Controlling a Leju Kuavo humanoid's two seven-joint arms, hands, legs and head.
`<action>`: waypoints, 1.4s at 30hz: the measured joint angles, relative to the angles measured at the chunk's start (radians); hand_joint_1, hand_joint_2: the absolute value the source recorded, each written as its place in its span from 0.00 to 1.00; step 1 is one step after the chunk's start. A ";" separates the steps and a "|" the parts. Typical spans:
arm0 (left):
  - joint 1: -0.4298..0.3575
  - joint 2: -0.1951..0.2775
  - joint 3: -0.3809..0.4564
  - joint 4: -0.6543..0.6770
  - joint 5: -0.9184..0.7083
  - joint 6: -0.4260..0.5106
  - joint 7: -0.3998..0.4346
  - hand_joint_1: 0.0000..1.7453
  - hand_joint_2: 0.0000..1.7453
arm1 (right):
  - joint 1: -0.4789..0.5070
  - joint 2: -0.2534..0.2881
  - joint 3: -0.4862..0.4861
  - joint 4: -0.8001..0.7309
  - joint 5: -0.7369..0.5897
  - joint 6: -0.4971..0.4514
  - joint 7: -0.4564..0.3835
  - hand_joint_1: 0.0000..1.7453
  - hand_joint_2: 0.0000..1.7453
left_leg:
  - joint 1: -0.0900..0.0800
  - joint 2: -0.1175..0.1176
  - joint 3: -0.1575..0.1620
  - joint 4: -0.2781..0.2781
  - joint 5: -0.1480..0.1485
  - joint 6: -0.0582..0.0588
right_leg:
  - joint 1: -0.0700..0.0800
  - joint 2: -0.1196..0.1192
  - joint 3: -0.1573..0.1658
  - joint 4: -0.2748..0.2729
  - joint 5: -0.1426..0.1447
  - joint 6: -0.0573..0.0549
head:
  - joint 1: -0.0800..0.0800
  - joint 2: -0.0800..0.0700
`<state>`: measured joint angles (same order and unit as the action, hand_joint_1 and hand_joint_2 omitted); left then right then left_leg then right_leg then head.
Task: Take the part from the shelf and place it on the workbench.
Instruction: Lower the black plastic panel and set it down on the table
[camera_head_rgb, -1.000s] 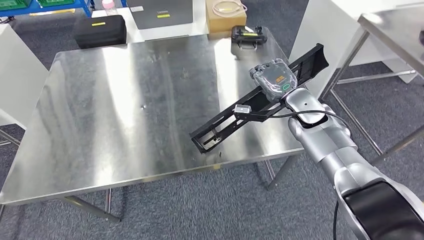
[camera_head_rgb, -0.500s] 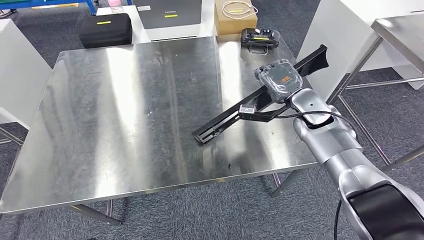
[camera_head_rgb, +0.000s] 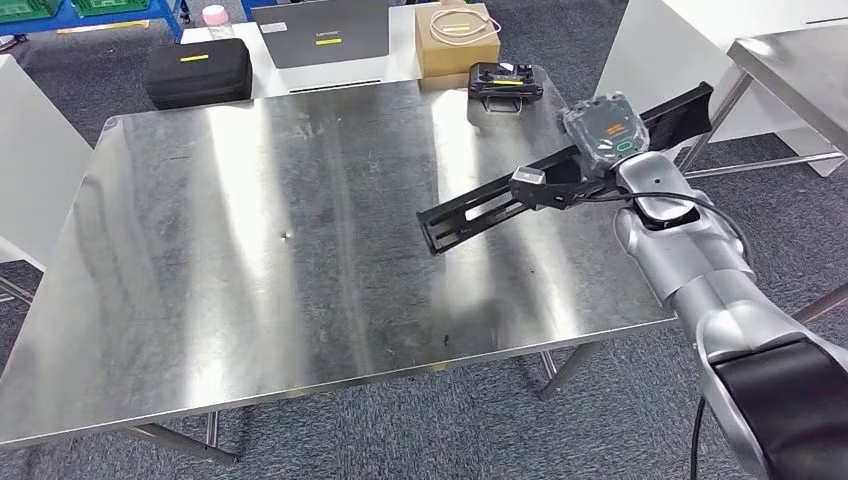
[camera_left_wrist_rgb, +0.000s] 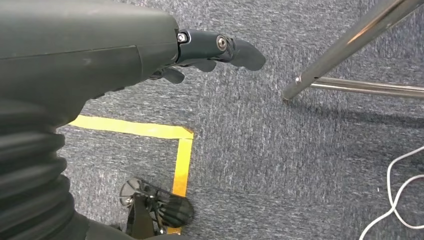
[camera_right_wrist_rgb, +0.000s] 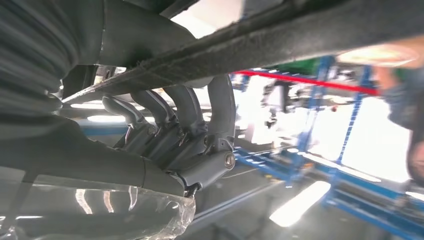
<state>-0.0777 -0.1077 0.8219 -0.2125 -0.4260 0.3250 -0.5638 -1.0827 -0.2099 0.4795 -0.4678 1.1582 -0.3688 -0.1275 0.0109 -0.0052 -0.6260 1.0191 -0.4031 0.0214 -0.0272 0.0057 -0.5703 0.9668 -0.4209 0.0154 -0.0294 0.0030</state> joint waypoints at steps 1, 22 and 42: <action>0.000 0.001 0.001 0.000 -0.002 0.000 0.001 0.00 1.00 | -0.008 -0.004 -0.007 0.011 0.003 0.000 0.006 1.00 1.00 | -0.003 0.000 0.008 -0.017 -0.001 0.006 | 0.001 0.000 0.000 -0.001 -0.001 0.004 | 0.000 0.000; -0.026 0.002 0.006 -0.002 -0.055 -0.012 0.023 0.00 1.00 | -0.012 0.030 -0.081 0.096 -0.010 -0.044 -0.113 1.00 1.00 | -0.010 -0.002 -0.027 0.101 -0.083 -0.003 | -0.005 0.001 -0.022 0.001 0.021 -0.002 | 0.003 0.000; -0.038 0.002 0.007 -0.002 -0.054 0.007 0.021 0.00 1.00 | -0.010 0.168 -0.078 0.113 0.024 -0.045 -0.167 1.00 1.00 | -0.012 -0.005 0.020 -0.041 0.018 0.044 | 0.011 0.001 -0.158 0.263 -0.081 0.016 | 0.010 0.000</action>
<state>-0.1160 -0.1055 0.8289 -0.2148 -0.4804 0.3322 -0.5424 -1.0929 -0.0420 0.4013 -0.3546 1.1821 -0.4141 -0.2949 -0.0007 -0.0102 -0.6065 0.9780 -0.3849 0.0657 -0.0159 0.0063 -0.7287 1.2303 -0.5024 0.0310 -0.0194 0.0031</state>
